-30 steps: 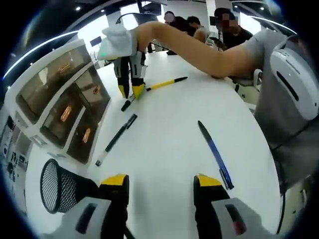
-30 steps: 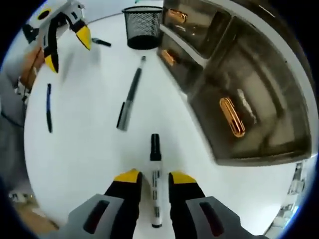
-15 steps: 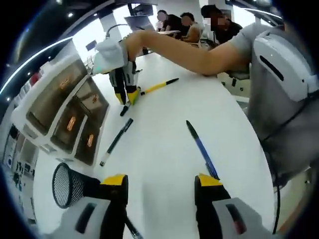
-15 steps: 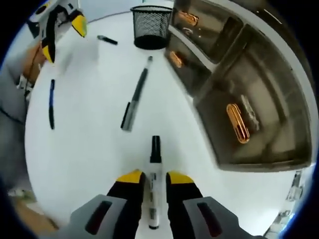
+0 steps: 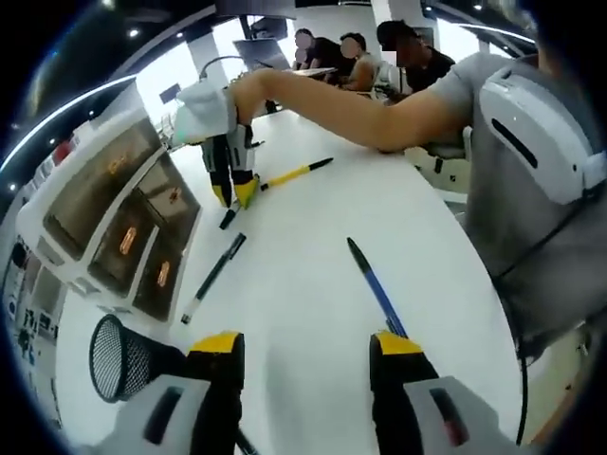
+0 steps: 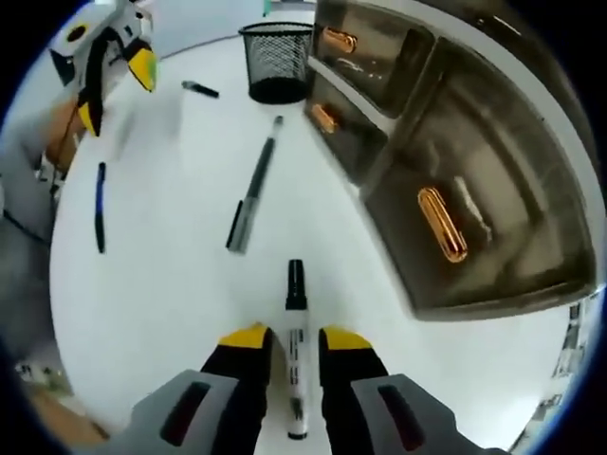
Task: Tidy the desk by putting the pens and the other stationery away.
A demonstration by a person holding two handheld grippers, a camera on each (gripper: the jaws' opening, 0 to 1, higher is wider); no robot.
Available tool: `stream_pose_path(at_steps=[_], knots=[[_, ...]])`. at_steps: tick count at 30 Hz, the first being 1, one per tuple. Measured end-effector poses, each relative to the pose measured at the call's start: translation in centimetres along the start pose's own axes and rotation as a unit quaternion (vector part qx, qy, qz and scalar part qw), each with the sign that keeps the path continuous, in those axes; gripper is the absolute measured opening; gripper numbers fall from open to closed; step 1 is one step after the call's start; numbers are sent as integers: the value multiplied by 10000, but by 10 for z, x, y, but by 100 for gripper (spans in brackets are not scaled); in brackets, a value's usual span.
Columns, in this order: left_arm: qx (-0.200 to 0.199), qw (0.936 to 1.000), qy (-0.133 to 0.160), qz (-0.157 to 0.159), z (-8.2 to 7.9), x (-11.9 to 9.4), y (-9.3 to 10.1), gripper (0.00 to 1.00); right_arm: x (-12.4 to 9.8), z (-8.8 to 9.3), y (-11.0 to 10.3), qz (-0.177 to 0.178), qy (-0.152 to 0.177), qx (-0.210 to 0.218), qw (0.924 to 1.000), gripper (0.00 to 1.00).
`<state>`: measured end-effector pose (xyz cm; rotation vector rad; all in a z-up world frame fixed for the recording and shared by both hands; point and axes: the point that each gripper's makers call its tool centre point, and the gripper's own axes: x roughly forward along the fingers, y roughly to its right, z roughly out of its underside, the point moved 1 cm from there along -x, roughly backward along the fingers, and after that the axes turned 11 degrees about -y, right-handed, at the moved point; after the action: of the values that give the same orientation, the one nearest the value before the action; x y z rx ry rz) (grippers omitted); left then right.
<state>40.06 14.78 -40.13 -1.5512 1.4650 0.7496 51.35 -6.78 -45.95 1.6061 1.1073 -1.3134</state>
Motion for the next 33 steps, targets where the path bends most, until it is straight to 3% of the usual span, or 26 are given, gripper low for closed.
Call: stream_pose_path(at_steps=[2,7,16,23,28,33], knots=[[22,10000,-38,29,1,2,1,53,0,0,3,-37,15,53,10000,17],[57,9998,-186,94,3,10,4,53,1,-1,-12,-172,26,190,9997,9],[110,9996,-206,149,2,13,7,53,0,-1,-3,-148,-24,174,9997,7],[98,9995,-237,183,4,18,7,53,-3,-5,-6,88,-64,297,9995,7],[72,9994,-326,46,7,19,1,53,-11,-3,-10,80,20,418,9991,7],[87,9995,-272,113,4,20,5,53,-22,-5,-16,32,305,340,9990,7]])
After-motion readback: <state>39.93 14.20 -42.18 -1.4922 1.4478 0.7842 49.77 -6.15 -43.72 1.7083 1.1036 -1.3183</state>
